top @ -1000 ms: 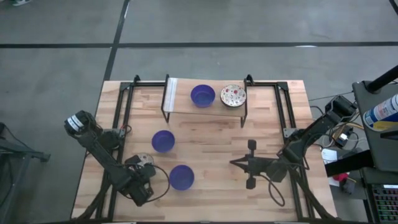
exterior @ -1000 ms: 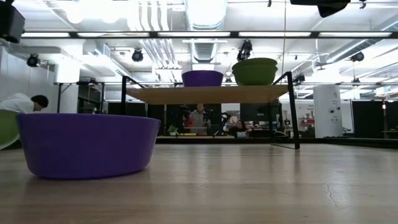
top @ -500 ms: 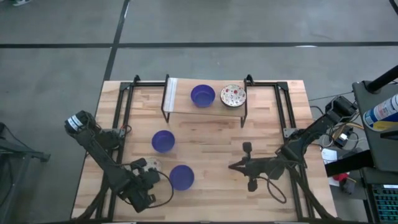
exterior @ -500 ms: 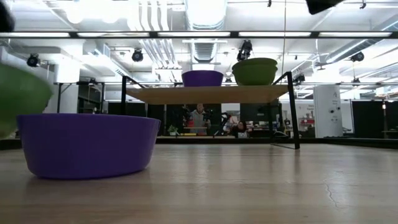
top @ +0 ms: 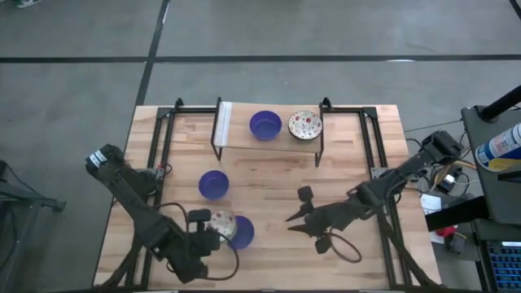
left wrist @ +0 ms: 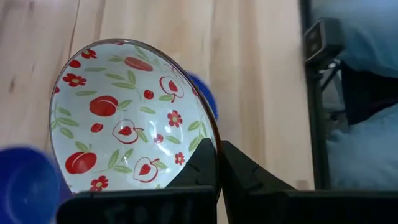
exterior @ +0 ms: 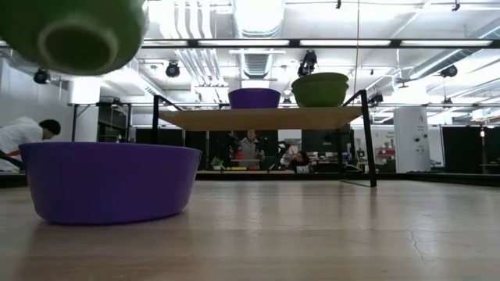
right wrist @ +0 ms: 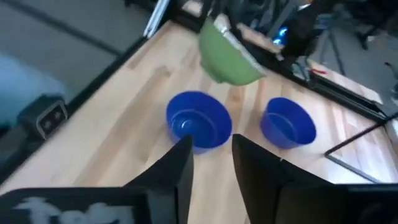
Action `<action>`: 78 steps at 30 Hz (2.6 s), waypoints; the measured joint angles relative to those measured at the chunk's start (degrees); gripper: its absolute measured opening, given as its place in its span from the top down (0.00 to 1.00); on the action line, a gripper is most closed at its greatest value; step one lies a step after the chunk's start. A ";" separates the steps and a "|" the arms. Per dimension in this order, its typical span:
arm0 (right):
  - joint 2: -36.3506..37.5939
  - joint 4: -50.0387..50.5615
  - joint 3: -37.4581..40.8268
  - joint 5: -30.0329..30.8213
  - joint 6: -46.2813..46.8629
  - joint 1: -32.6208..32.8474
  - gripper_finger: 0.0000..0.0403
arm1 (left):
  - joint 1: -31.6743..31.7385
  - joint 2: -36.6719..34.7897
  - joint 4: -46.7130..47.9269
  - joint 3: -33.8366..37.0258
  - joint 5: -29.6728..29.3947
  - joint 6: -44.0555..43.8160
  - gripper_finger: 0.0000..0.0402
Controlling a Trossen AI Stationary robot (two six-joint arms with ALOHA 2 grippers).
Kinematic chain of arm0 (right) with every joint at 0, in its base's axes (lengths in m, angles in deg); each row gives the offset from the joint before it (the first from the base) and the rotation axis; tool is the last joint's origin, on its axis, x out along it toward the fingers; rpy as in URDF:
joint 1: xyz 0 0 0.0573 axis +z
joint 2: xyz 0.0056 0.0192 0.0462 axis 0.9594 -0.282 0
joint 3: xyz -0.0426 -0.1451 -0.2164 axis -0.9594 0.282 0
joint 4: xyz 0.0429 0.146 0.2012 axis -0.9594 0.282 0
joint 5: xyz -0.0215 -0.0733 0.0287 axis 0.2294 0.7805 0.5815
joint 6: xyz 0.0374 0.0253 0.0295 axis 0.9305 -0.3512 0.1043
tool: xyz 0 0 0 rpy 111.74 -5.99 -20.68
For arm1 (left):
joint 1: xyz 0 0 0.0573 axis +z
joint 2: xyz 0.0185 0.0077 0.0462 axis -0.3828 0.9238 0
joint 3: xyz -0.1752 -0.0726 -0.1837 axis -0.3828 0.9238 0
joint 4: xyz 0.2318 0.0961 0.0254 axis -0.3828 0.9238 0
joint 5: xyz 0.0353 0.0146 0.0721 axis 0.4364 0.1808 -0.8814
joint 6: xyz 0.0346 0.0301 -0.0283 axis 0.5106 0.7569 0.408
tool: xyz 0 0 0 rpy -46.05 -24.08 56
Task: Pick & Place Mini bowls
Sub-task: Stack the white patterned bowl on top of the stacked white patterned bowls on the shelf
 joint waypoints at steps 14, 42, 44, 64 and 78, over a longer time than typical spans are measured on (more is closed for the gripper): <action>-15.31 17.96 -26.30 -13.62 -12.01 -6.26 0.64 | 0.85 0.00 -6.65 -1.63 2.78 9.56 1.00; -38.69 34.30 -57.94 -31.14 -25.54 -12.54 0.76 | 0.88 0.00 -7.86 -1.70 3.70 13.55 1.00; -39.70 35.10 -59.22 -31.16 -26.35 -12.51 0.77 | 0.88 0.00 -7.81 -1.70 3.72 13.53 1.00; -40.39 35.78 -60.41 -40.79 -27.51 -12.66 0.88 | 1.05 -0.09 -8.74 -1.87 3.43 20.17 1.00; -40.60 36.65 -60.60 -46.86 -25.30 -12.64 0.82 | 1.25 -0.15 -9.04 -3.59 3.41 28.12 1.00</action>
